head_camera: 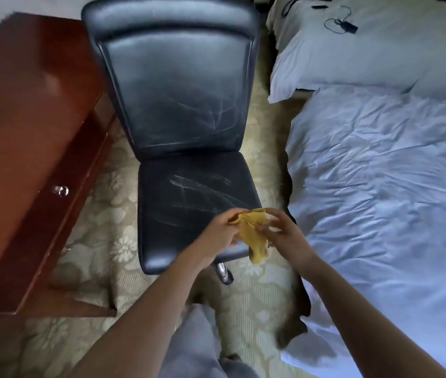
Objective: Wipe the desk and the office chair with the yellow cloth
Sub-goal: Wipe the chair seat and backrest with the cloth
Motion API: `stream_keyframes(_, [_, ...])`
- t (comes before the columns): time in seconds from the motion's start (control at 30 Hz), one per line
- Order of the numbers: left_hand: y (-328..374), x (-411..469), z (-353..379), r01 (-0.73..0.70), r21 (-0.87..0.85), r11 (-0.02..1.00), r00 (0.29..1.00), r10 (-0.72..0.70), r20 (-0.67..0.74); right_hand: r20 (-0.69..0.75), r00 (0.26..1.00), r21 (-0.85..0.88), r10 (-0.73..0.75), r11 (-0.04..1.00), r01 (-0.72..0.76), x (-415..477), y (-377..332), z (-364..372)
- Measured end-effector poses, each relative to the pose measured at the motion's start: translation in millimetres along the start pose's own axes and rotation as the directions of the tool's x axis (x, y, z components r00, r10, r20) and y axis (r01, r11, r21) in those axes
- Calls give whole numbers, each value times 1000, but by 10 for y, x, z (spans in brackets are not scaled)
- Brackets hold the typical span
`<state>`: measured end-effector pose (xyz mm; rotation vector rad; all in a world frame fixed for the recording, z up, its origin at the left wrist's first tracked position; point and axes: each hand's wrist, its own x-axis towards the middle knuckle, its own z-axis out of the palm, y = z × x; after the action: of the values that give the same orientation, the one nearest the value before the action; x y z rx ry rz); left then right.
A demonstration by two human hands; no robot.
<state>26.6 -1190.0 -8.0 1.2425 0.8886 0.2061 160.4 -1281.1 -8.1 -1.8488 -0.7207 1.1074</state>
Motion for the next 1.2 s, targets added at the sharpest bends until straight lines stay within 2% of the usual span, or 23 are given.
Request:
stream_keyframes(0.07, [111, 170, -61, -17, -31, 999, 1000, 17, 8, 87, 995, 80, 47, 995, -55, 123, -43, -88])
stream_keyframes(0.1, [165, 268, -85, -19, -27, 999, 1000, 18, -11, 87, 994, 73, 59, 995, -66, 179, -63, -114])
stream_keyframes(0.2, [311, 580, -72, -17, -2, 1000, 987, 16, -161, 23, 994, 95, 107, 990, -108, 389, -120, -174])
stream_keyframes(0.27, [369, 755, -21, -17, -10, 1000, 965, 14, -263, -5, 991, 226, 132, 966, -128, 550, -173, -240])
stream_keyframes(0.33, [393, 881, 26, -25, -70, 997, 972, 7, -237, -19, 990, 320, 139, 939, -126, 746, -229, -321])
stream_keyframes(0.4, [385, 951, 54, -46, -63, 997, 987, 36, -157, -1, 994, 302, 106, 948, -101, 929, -258, -382])
stream_keyframes(0.5, [301, 998, 107, -74, -22, 997, 985, 70, -159, 142, 985, 258, 95, 957, -130, 1157, -288, -375])
stream_keyframes(0.6, [176, 1084, 165, -48, -31, 998, 958, 37, -283, 290, 933, 228, 213, 931, -284, 1358, -332, -320])
stream_keyframes(0.7, [65, 1136, 259, 0, 21, 1000, 894, 9, -448, 377, 886, 94, 268, 941, -325, 1532, -363, -358])
stream_keyframes(0.8, [-5, 1089, 533, 26, 73, 997, 729, 31, -684, 517, 823, -30, 236, 966, -258, 1624, -307, -523])
stream_keyframes(0.9, [-145, 1112, 917, 37, 7, 999, 570, -15, -821, 620, 750, -101, 232, 971, -217, 1729, -192, -690])
stream_keyframes(0.97, [-236, 1131, 1089, 4, -188, 982, 548, -160, -821, 687, 687, -155, 237, 971, -180, 1804, -88, -724])
stream_keyframes(1.03, [-336, 1138, 1182, -125, -439, 890, 602, -284, -746, 752, 613, -194, 242, 970, -146, 1922, 43, -703])
stream_keyframes(1.07, [-404, 1154, 1194, -169, -512, 842, 631, -307, -713, 786, 571, -205, 239, 971, -126, 2005, 115, -673])
stream_keyframes(1.13, [-617, 1277, 1154, -197, -532, 824, 625, -312, -715, 825, 510, -240, 241, 968, -70, 2220, 303, -558])
stream_keyframes(1.2, [-916, 1471, 1041, -147, -446, 883, 553, -300, -777, 817, 524, -263, 241, 964, -34, 2442, 544, -361])
